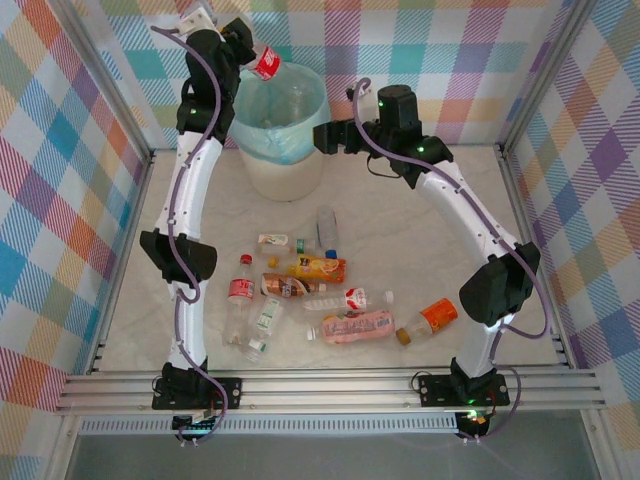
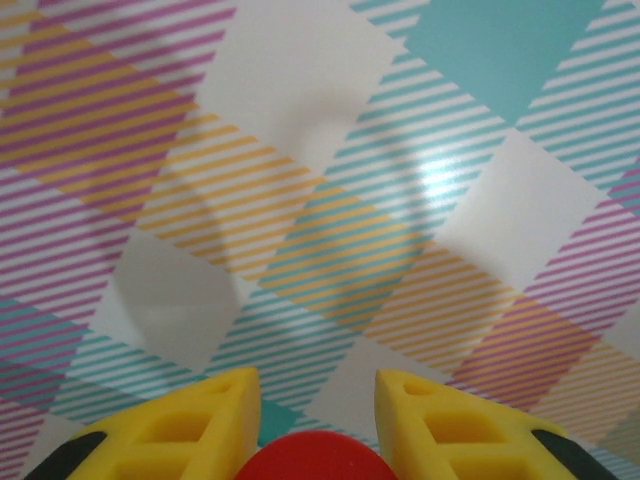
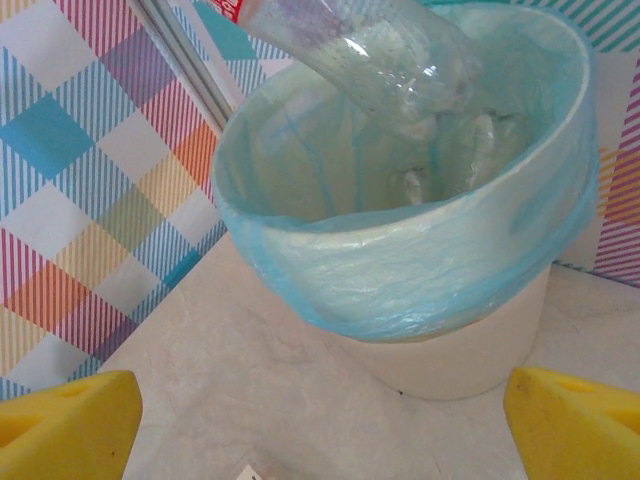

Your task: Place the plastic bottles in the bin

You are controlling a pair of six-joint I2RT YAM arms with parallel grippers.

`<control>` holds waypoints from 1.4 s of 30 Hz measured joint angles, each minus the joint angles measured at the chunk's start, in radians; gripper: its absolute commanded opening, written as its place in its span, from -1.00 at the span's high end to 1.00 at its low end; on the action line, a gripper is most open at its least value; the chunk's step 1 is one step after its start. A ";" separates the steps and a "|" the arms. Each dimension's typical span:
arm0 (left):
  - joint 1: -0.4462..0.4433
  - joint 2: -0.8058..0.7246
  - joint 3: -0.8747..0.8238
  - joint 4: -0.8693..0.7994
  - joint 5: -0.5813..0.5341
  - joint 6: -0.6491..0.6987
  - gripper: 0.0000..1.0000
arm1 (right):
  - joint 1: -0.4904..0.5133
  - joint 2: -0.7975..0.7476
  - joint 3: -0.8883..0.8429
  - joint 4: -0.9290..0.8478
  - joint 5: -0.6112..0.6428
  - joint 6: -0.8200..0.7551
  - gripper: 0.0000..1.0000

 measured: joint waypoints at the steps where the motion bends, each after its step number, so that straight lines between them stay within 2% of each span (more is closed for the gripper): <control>1: 0.000 0.000 0.000 0.000 -0.002 0.012 1.00 | 0.000 0.000 0.000 -0.006 -0.002 0.003 -0.85; 10: 0.000 0.016 0.000 -0.110 0.058 0.097 1.00 | 0.007 0.000 0.000 -0.043 -0.027 0.044 -0.79; 23: 0.000 0.168 -0.001 -0.290 0.129 0.213 1.00 | 0.043 0.027 0.049 -0.078 -0.037 0.072 -0.71; 32: 0.000 0.225 0.000 -0.292 0.184 0.266 0.91 | 0.053 0.078 0.067 -0.110 -0.037 0.075 -0.70; 34: 0.000 0.225 0.000 -0.291 0.192 0.270 0.64 | 0.053 0.085 0.076 -0.121 -0.037 0.077 -0.69; 35: 0.000 0.225 0.001 -0.290 0.195 0.271 0.41 | 0.054 0.088 0.084 -0.124 -0.037 0.077 -0.69; 36: 0.000 0.225 0.002 -0.290 0.200 0.274 0.08 | 0.054 0.091 0.093 -0.126 -0.037 0.077 -0.69; 38: 0.000 0.225 0.006 -0.292 0.211 0.277 -0.31 | 0.055 0.094 0.107 -0.131 -0.037 0.077 -0.69; 40: 0.000 0.225 0.007 -0.292 0.224 0.272 -0.56 | 0.056 0.094 0.117 -0.134 -0.037 0.077 -0.69; 42: 0.000 0.224 0.007 -0.291 0.232 0.258 -0.63 | 0.058 0.094 0.125 -0.135 -0.037 0.077 -0.69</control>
